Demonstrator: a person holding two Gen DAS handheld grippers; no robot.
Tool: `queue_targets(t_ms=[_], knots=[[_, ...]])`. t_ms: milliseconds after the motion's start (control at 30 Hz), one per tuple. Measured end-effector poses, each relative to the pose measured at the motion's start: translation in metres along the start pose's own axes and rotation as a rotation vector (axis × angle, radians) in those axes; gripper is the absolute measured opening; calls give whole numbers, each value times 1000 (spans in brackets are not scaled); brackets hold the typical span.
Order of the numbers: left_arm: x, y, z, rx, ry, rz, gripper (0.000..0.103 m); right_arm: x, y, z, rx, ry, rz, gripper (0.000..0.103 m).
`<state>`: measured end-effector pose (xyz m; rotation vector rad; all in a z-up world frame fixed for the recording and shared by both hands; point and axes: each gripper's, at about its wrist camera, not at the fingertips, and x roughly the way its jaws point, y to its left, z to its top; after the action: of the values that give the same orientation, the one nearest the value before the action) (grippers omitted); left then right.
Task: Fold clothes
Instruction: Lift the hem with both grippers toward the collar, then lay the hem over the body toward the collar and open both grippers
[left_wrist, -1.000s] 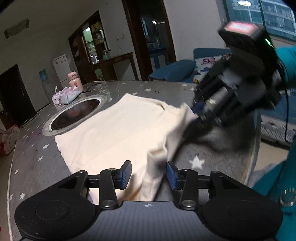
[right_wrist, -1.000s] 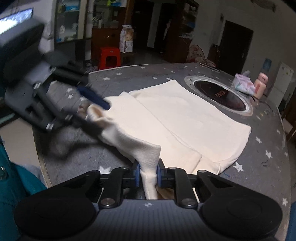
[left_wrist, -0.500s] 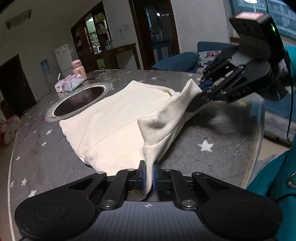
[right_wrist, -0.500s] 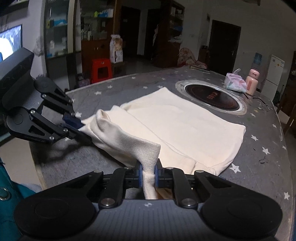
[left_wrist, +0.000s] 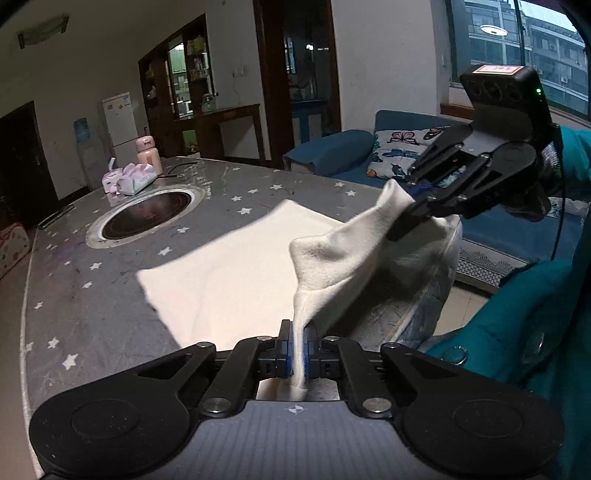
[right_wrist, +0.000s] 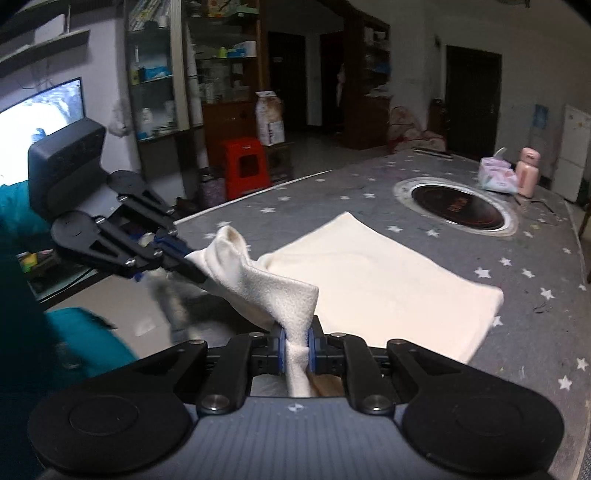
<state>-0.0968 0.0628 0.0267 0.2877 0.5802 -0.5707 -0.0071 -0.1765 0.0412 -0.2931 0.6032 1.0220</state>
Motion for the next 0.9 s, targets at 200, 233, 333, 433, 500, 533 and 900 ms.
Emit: queue_targets(t_ms=[200,233,333,433,500,533,900], knots=[[25,24,30,32,-26,63,6,5,-22,23,28,-12,-27,10],[30,31,37,38,-36,70,6,8,-30,29,33,-16,-38,10],[53,52,55,57,-43,89,6,22,-58,45,57,-16,-69,10],[85,73,71,73,-32,112,6,44,-91,57,93,9,-94,10],[110,86,75,70,-8,130,6,63,-112,62,109,27,-118,10],[125,93,76,56,10,131,5,73,-121,64,118,36,-132,10],[207,130,65,-81,105,233,18,153,-177,34,303,80,-254,24]])
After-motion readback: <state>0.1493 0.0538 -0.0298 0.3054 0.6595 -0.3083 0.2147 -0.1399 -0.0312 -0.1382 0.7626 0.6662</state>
